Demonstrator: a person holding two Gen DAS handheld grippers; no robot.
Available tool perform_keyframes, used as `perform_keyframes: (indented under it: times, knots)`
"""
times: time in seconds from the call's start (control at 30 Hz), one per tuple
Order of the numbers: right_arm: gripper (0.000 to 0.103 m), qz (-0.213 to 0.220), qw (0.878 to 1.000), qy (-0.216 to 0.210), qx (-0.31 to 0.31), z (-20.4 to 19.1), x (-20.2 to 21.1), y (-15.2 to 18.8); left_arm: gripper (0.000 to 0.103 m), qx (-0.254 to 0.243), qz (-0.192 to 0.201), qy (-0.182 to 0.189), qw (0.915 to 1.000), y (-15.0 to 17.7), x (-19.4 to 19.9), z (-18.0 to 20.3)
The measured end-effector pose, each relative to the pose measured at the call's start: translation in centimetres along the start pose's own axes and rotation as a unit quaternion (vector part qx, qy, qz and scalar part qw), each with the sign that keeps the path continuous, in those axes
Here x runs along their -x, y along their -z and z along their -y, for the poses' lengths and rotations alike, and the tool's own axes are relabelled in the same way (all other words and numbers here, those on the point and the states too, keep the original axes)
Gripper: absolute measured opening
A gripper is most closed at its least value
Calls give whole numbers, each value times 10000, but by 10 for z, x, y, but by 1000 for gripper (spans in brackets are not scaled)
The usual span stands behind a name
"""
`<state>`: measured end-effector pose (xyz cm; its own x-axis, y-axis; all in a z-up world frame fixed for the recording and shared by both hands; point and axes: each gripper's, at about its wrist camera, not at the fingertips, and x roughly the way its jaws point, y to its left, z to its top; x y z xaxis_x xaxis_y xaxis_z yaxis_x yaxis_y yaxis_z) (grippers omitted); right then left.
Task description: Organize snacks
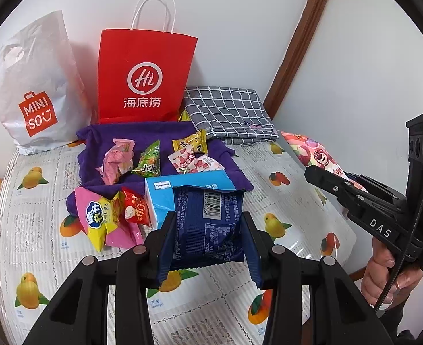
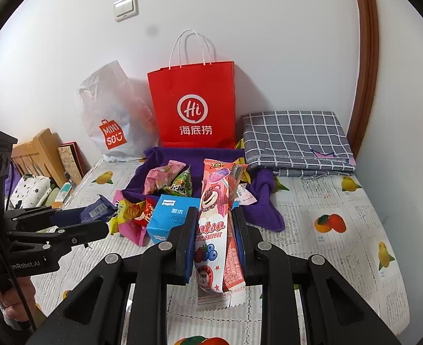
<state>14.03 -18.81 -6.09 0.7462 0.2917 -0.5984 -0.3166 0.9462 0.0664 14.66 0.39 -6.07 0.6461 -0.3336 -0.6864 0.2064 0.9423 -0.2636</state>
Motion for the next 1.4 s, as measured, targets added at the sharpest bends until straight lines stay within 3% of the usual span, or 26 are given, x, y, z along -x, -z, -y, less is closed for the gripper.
perform_keyframes:
  times: [1.4]
  knots:
    - [23, 37, 9996, -171, 211, -8, -53, -55, 41, -5, 151, -183, 9997, -65, -21, -25]
